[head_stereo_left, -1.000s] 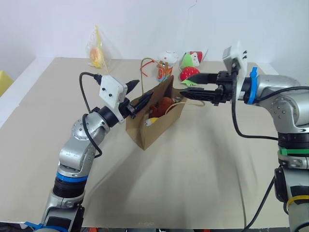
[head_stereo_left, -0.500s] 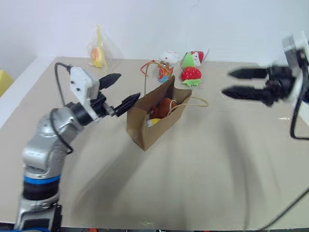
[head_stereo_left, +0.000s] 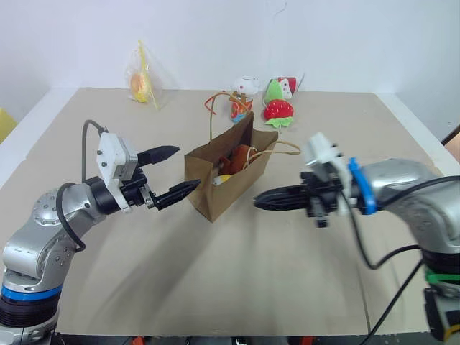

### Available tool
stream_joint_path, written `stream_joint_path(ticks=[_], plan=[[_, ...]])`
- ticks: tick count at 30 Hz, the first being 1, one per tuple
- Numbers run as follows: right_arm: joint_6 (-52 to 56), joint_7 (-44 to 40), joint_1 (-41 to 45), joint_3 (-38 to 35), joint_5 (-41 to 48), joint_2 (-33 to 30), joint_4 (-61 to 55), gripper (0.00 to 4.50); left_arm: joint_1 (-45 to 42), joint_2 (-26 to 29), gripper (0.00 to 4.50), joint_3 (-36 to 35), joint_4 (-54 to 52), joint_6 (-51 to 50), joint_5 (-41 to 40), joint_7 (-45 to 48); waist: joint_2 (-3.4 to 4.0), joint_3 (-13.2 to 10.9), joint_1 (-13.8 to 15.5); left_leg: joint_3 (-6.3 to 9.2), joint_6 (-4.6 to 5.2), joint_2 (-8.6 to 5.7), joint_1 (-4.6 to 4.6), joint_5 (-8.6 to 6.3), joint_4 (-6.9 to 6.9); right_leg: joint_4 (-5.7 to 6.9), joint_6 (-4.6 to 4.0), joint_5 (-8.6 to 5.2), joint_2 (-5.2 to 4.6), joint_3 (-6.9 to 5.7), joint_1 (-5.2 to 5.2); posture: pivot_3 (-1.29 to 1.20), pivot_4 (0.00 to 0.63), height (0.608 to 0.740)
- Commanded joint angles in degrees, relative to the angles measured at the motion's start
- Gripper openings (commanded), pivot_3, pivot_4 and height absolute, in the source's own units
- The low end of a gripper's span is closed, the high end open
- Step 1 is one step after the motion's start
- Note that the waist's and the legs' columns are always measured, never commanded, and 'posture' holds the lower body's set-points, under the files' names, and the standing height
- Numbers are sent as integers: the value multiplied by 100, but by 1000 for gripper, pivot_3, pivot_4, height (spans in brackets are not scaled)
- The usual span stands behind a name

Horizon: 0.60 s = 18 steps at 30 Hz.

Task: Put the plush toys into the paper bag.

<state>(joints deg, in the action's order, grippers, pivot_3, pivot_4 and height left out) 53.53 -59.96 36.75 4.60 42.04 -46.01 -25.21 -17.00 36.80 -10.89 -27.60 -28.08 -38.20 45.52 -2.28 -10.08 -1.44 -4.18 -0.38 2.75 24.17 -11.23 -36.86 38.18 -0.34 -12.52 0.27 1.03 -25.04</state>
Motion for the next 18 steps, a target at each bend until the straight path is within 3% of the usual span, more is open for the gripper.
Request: stream_joint_path(ticks=[1, 11, 18], plan=[[-512, 418, 229, 260, -493, 379, -61, 29, 40, 103, 4500, -242, -32, 413, 207, 24, 0, 0, 8, 0, 0, 0, 2, 0, 0, 0, 0, 0, 0, 0, -1, 0, 150, 740], [-1017, 1326, 450, 715, -1292, 1548, 297, 29, 475, 22, 4500, -230, -203, 744, 467, -158, -3, 2, 15, -12, 1, 2, 13, -2, 7, -2, -2, -1, -5, 6, -13, 0, 150, 740], [-989, 1424, 381, 850, -1405, 1773, 206, 29, 411, -64, 4500, -100, -172, 816, 617, -368, -4, 3, 15, -15, 1, 4, 10, -1, 6, -1, -5, 2, -7, 5, -12, 0, 150, 740]])
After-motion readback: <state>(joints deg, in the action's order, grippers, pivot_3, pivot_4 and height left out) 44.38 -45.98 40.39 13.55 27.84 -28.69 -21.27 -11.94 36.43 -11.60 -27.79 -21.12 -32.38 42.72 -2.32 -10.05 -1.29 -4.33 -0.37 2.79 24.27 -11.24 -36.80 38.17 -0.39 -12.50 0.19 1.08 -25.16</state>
